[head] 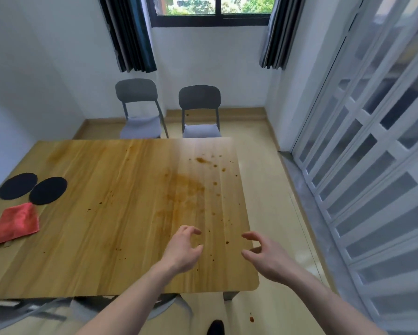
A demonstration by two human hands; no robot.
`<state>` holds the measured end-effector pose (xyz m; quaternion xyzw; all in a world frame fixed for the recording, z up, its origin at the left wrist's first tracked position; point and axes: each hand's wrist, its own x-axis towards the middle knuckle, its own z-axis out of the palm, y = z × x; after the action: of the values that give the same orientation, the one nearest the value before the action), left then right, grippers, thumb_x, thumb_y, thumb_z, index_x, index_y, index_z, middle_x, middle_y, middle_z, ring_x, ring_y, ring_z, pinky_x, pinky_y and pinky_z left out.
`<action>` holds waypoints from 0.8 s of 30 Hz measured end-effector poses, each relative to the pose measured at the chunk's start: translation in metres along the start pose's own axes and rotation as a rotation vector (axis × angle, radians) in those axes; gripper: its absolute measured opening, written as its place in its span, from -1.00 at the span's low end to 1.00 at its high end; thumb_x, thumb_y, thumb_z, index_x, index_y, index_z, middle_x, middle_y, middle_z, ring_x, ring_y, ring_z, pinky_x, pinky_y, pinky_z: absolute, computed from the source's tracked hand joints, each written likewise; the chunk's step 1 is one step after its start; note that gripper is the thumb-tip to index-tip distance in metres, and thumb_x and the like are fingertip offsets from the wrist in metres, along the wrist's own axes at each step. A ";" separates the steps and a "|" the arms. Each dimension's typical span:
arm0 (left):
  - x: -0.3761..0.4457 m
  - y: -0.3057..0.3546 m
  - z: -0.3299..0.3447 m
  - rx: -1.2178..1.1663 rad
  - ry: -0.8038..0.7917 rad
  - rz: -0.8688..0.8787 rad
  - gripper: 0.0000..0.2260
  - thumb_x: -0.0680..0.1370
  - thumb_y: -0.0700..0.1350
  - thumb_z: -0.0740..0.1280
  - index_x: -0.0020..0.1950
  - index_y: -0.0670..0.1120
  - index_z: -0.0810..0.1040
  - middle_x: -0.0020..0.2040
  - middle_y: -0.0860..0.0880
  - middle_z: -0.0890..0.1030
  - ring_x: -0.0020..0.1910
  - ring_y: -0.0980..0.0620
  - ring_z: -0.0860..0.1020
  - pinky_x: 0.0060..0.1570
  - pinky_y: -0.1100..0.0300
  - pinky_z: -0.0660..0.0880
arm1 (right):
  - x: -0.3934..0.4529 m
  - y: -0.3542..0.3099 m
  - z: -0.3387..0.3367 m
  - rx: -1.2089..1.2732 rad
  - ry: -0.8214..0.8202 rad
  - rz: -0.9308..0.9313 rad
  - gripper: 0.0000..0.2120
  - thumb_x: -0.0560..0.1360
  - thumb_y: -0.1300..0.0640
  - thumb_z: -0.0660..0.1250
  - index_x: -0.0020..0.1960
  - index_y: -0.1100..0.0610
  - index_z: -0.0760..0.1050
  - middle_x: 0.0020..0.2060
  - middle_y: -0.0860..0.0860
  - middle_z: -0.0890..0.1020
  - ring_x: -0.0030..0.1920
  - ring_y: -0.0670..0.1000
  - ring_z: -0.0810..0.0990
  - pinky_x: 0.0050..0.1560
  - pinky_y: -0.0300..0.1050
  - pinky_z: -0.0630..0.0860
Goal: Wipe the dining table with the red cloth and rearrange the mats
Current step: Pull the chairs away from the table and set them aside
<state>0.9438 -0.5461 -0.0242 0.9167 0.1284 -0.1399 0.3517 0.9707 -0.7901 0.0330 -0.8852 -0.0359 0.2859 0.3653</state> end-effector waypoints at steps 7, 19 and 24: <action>0.062 0.106 0.022 -0.059 0.014 0.062 -0.64 0.61 0.03 0.37 0.40 0.11 0.47 0.48 0.14 0.36 0.34 0.12 0.45 0.21 0.30 0.48 | 0.056 0.019 -0.076 0.011 -0.020 -0.016 -0.52 0.58 -0.08 0.37 0.47 -0.11 0.40 0.39 -0.16 0.49 0.09 -0.20 0.58 0.04 -0.24 0.52; 0.132 0.196 0.059 -0.077 0.161 -0.177 -0.66 0.61 0.05 0.34 0.39 0.12 0.46 0.49 0.14 0.32 0.47 0.07 0.35 0.44 0.12 0.36 | 0.177 0.065 -0.228 -0.087 -0.233 -0.154 -0.59 0.60 -0.04 0.34 0.44 -0.15 0.41 0.33 -0.15 0.53 0.08 -0.24 0.57 -0.23 -0.42 0.44; 0.140 0.223 0.066 -0.110 0.220 -0.247 -0.67 0.60 0.06 0.35 0.37 0.13 0.47 0.48 0.14 0.33 0.47 0.08 0.33 0.48 0.11 0.32 | 0.219 0.059 -0.268 -0.097 -0.297 -0.241 -0.57 0.60 -0.05 0.36 0.44 -0.13 0.41 0.37 -0.16 0.50 0.16 -0.18 0.58 -0.04 -0.28 0.53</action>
<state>1.1370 -0.7329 0.0159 0.8830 0.2854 -0.0735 0.3654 1.2872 -0.9411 0.0411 -0.8391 -0.2090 0.3656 0.3443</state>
